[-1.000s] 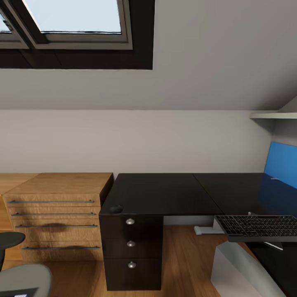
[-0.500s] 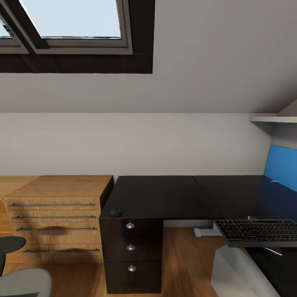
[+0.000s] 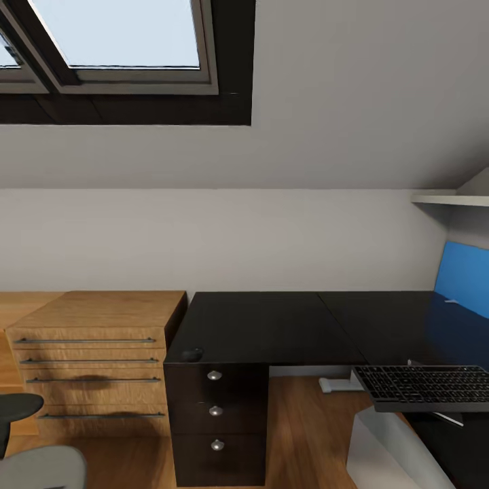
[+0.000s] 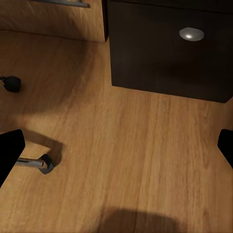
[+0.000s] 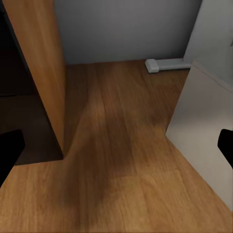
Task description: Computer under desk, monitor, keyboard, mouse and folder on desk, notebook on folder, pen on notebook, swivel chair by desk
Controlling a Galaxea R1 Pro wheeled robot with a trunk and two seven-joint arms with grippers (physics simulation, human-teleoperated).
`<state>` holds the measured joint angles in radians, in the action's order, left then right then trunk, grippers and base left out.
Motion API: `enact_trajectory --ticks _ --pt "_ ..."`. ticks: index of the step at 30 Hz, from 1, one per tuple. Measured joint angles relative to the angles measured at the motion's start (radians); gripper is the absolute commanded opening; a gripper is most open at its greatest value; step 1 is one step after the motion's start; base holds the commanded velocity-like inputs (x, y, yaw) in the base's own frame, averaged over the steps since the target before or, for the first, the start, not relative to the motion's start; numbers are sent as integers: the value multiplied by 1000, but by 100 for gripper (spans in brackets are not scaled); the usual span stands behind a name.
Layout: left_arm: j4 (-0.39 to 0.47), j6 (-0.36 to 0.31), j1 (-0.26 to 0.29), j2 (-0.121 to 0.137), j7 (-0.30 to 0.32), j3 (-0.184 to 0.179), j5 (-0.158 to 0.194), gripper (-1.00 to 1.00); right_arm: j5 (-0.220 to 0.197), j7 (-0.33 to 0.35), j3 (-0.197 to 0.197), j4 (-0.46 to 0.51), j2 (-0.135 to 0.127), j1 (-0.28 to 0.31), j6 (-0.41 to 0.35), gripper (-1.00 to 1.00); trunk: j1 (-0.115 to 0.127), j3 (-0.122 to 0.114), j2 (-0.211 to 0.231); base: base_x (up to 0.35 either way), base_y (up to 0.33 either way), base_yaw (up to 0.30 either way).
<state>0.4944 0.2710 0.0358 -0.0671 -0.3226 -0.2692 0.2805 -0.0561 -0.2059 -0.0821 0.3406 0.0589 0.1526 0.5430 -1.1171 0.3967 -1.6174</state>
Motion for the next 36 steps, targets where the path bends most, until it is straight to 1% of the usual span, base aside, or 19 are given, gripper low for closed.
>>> enact_trajectory --ticks 8,15,19,22,32,36 --pt "0 2 0 0 1 0 0 100 1 2 -1 0 12 0 0 100 0 -4 0 -2 1 -132" --pt "0 3 0 1 1 0 0 100 3 3 -3 -1 14 0 -2 100 0 -5 0 -197 158 -12" --pt "0 2 0 0 2 0 0 100 3 3 -3 -1 14 0 -3 100 0 -5 0 -50 40 -59" --pt "0 3 0 0 3 -1 0 100 3 3 -3 -1 14 0 -3 100 0 -7 0 -14 12 -217" --pt "0 4 0 0 3 -2 -1 100 3 6 -3 -3 14 0 -4 100 0 -9 0 -239 214 -269" --pt "0 4 0 0 3 -2 -1 100 3 6 -3 -4 14 0 -4 100 0 -7 0 -252 226 -160"
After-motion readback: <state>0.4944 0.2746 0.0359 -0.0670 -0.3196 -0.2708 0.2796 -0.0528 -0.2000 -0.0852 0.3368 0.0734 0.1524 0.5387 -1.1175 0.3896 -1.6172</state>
